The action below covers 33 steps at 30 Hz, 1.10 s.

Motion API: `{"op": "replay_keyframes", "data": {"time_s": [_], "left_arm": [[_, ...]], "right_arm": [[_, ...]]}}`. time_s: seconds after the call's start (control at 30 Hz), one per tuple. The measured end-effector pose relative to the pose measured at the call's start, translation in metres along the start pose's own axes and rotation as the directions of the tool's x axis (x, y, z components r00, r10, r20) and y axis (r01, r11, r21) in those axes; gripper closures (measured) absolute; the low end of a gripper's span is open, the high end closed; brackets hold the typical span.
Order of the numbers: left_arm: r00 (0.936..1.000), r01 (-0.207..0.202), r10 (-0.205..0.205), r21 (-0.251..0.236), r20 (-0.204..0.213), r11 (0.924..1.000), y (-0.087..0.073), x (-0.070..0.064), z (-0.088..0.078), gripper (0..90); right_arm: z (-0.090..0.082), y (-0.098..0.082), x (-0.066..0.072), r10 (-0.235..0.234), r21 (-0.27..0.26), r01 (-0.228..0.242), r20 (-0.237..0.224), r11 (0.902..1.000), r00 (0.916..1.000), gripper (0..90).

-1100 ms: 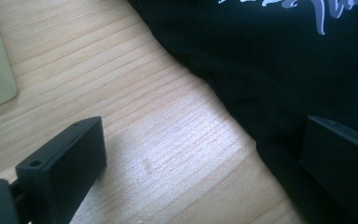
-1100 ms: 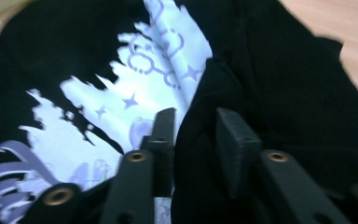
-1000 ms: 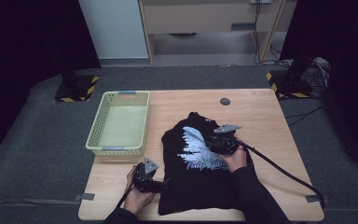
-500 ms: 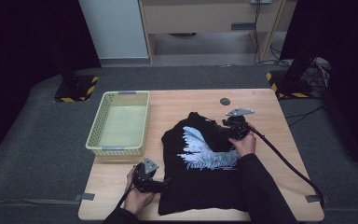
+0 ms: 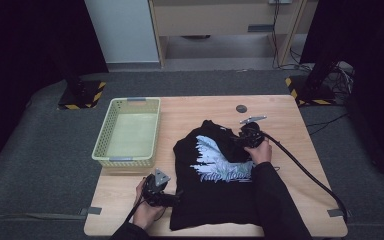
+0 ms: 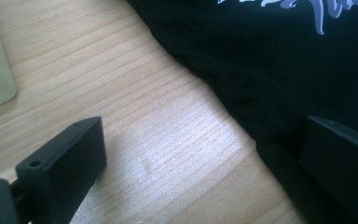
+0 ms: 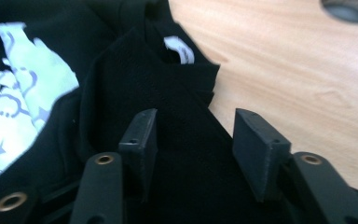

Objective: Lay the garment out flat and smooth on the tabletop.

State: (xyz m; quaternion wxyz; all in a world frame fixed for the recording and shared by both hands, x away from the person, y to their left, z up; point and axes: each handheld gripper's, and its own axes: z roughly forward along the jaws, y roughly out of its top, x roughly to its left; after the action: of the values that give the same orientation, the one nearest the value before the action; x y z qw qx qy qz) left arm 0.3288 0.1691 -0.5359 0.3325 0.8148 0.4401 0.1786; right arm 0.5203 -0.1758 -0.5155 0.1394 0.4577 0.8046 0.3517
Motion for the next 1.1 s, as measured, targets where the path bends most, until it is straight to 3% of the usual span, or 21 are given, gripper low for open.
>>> {"op": "replay_keyframes", "data": {"time_s": [0.17, 0.27, 0.33, 0.5, 0.67, 0.77, 0.9, 1.03, 1.1], "left_arm": [[1.0000, 0.000, 0.000, 0.000, 0.000, 1.0000, 0.000, 0.000, 0.000, 0.2], [1.0000, 0.000, 0.000, 0.000, 0.000, 1.0000, 0.000, 0.000, 0.000, 0.2], [1.0000, 0.000, 0.000, 0.000, 0.000, 1.0000, 0.000, 0.000, 0.000, 0.2], [1.0000, 0.000, 0.000, 0.000, 0.000, 1.0000, 0.000, 0.000, 0.000, 0.2], [1.0000, 0.000, 0.000, 0.000, 0.000, 1.0000, 0.000, 0.000, 0.000, 0.2], [1.0000, 0.000, 0.000, 0.000, 0.000, 1.0000, 0.000, 0.000, 0.000, 0.2], [1.0000, 0.000, 0.000, 0.000, 0.000, 1.0000, 0.000, 0.000, 0.000, 0.2], [1.0000, 0.001, -0.001, -0.001, -0.001, 1.0000, 0.000, 0.000, 0.000, 0.2], [1.0000, 0.001, -0.001, 0.000, -0.001, 1.0000, 0.000, 0.000, 0.000, 0.2]], "right_arm": [[0.003, -0.004, 0.000, 0.029, 0.014, -0.029, -0.011, 0.9995, 0.9995, 73.4], [0.001, -0.005, 0.001, 0.028, 0.014, -0.028, 0.009, 0.9995, 0.9996, 86.3], [0.000, -0.005, 0.000, 0.023, 0.027, -0.023, 0.018, 0.9994, 0.9996, 90.0], [-0.002, -0.008, -0.004, 0.021, 0.021, -0.022, 0.035, 0.9995, 0.9992, 89.6], [-0.004, -0.009, -0.011, 0.025, 0.004, -0.025, 0.083, 0.9997, 0.9963, 57.2], [-0.003, -0.012, -0.015, 0.022, 0.017, -0.024, 0.084, 0.9996, 0.9962, 53.4], [-0.003, -0.016, -0.013, -0.001, 0.018, -0.001, 0.090, 0.9998, 0.9959, 59.9], [-0.006, -0.017, -0.012, -0.011, 0.027, 0.009, 0.071, 0.9996, 0.9974, 79.5], [-0.007, -0.017, -0.011, 0.001, 0.036, -0.003, 0.053, 0.9994, 0.9986, 84.3]]}}
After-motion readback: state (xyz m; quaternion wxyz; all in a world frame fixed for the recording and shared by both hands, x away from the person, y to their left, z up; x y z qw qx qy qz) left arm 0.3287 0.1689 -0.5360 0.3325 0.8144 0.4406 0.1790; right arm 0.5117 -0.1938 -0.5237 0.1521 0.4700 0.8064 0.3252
